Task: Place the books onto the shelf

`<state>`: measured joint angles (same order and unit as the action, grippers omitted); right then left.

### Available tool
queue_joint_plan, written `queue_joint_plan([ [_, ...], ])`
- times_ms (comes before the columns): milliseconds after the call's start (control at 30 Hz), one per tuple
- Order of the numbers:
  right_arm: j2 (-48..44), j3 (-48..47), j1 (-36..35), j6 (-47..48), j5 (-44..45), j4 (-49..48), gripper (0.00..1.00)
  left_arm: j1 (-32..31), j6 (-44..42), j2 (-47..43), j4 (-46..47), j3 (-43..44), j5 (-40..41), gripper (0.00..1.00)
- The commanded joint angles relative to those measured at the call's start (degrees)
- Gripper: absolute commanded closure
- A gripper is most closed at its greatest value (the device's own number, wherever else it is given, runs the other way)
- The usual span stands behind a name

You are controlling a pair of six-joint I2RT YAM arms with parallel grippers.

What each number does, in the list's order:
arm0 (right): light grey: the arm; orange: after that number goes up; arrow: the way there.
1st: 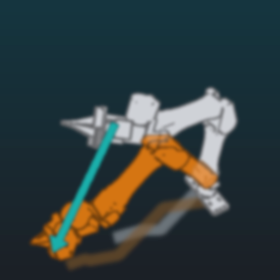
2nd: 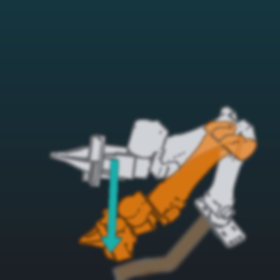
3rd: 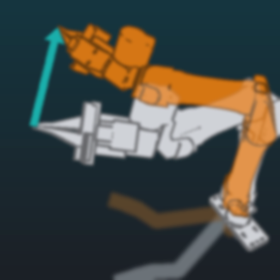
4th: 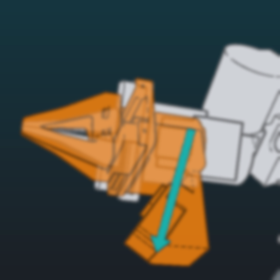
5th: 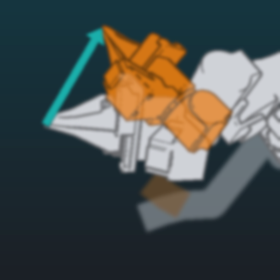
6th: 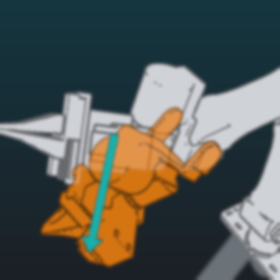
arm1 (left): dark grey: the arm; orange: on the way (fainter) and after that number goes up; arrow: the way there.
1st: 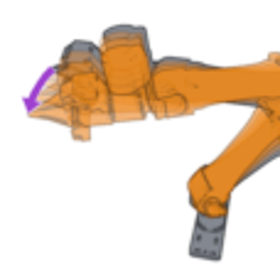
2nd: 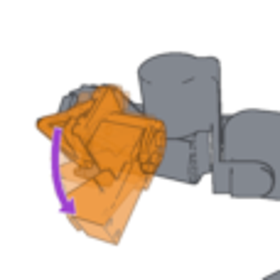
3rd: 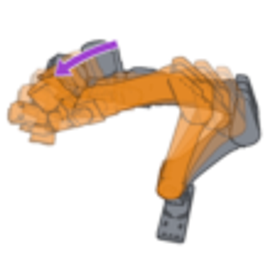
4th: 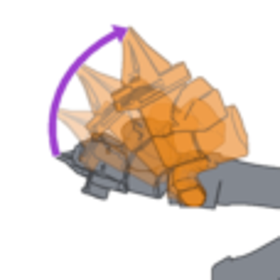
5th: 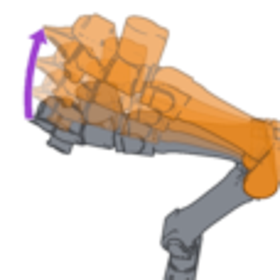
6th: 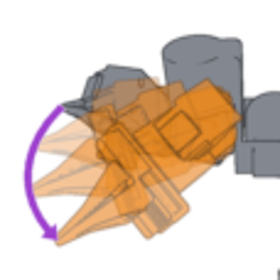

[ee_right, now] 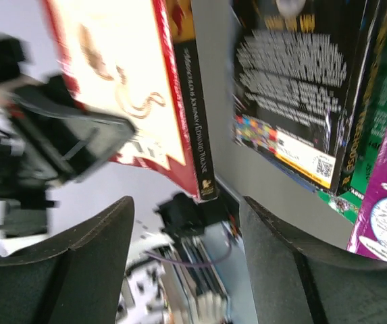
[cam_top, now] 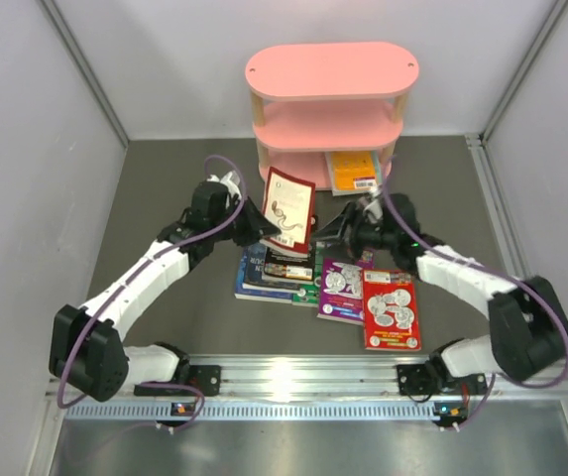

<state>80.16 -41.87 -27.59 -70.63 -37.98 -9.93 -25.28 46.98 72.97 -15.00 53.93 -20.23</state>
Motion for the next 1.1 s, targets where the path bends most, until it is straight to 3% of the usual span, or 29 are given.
queue_joint_plan([
  [0, -11.2, -1.1, 8.8, 2.0, -0.2, 7.0, 0.36, 0.0, 5.7, -0.4, 10.2, 4.7, -2.5, 1.00],
  [133, -18.9, -3.0, 19.7, 5.8, -2.9, 20.3, 0.35, -0.2, 10.8, 6.0, 17.0, 6.0, -5.3, 1.00],
  [400, -26.6, -3.3, 22.5, 7.7, -3.2, 28.6, 0.35, -5.4, 19.5, 18.6, 27.3, 8.4, -3.3, 1.00],
  [567, -29.2, -4.0, 24.5, 9.5, -3.9, 31.5, 0.35, -9.0, 24.6, 26.4, 38.5, 10.8, -2.8, 1.00],
  [1067, -31.2, -4.5, 27.1, 12.1, -4.3, 36.7, 0.35, -11.4, 25.8, 42.7, 32.8, 28.5, 3.4, 1.00],
])
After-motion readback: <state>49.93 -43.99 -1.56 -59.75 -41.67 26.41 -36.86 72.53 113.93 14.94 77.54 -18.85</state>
